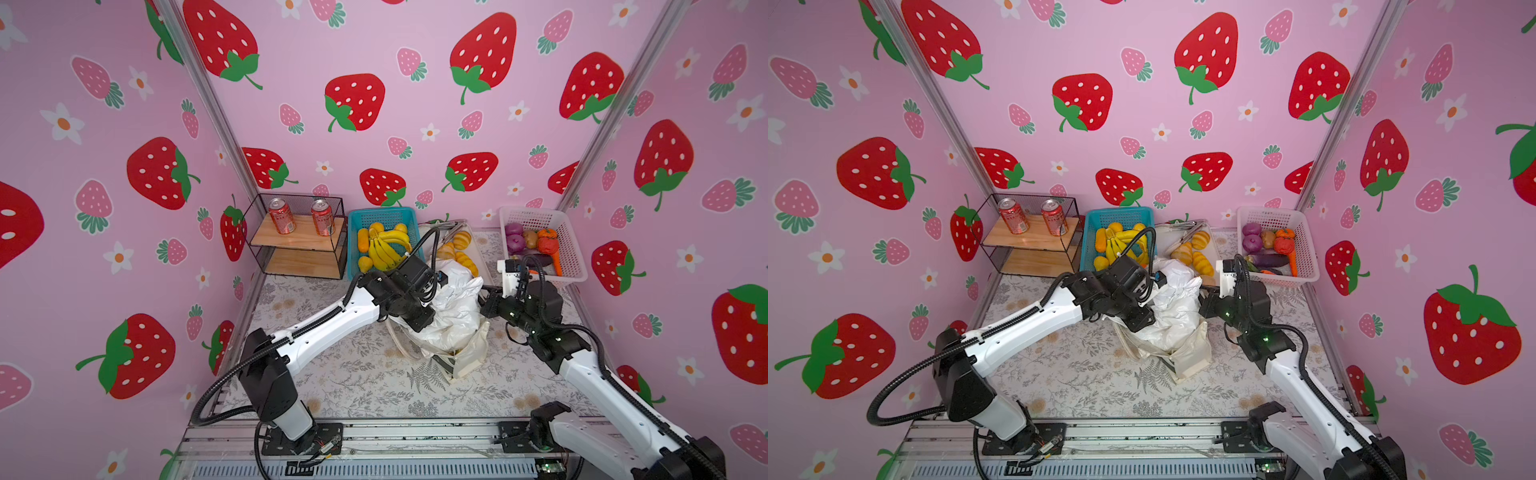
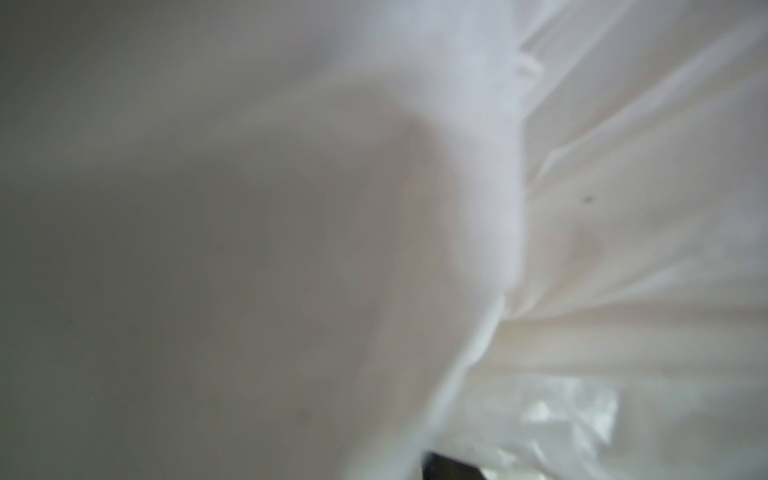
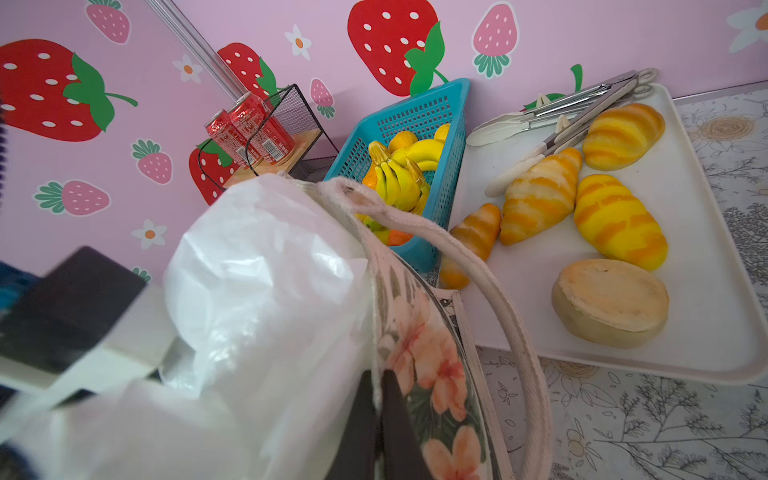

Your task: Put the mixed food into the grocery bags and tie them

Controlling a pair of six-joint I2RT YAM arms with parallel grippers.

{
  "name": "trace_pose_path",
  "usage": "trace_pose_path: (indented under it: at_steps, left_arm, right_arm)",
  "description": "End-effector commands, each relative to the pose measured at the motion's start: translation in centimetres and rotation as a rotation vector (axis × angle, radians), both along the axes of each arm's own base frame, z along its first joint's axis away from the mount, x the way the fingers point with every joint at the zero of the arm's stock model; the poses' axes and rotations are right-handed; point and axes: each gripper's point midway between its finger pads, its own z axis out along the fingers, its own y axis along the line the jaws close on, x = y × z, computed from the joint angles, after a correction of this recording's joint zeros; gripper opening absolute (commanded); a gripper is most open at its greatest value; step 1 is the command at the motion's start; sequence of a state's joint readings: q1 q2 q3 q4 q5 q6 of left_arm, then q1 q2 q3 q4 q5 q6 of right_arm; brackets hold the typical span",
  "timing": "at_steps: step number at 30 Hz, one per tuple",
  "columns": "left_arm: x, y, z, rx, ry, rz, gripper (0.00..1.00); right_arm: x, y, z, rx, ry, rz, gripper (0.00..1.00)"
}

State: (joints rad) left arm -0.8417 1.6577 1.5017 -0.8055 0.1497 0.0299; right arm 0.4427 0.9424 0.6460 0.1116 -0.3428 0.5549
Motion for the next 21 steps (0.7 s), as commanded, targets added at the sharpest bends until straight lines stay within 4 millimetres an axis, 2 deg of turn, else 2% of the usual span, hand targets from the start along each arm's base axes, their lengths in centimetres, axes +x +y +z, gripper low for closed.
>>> trace_pose_path:
  at_steps: [1,6,9,11,14,18,21]
  left_arm:
    - [0.5,-1.8,-1.5,-0.045,0.004,-0.037,0.31]
    - [1.2,-4.3,-4.3,-0.117,0.017,-0.015,0.30]
    - [1.5,-4.4,-5.8,-0.093,0.022,0.001,0.32]
    - [1.4,-4.2,-5.4,-0.088,0.015,-0.001,0.35]
    - [0.8,-4.1,-2.6,-0.121,-0.036,-0.022,0.45]
    - [-0.3,-3.1,3.4,-0.219,-0.121,-0.041,0.63]
    - [-0.9,-2.1,7.4,-0.279,-0.199,-0.048,0.69]
  right_arm:
    - [0.1,-0.3,-0.4,-0.010,0.013,-0.015,0.01]
    - [0.2,0.0,-1.4,0.001,0.042,-0.004,0.01]
    - [0.2,-0.1,-2.0,-0.005,0.055,-0.009,0.01]
    - [0.2,-0.2,-1.9,-0.009,0.049,-0.012,0.01]
    - [0.2,-0.4,-1.5,-0.018,0.032,-0.015,0.01]
    - [0.2,-0.6,-0.6,-0.028,0.001,-0.014,0.01]
    - [0.2,-0.7,-0.2,-0.033,-0.009,-0.017,0.01]
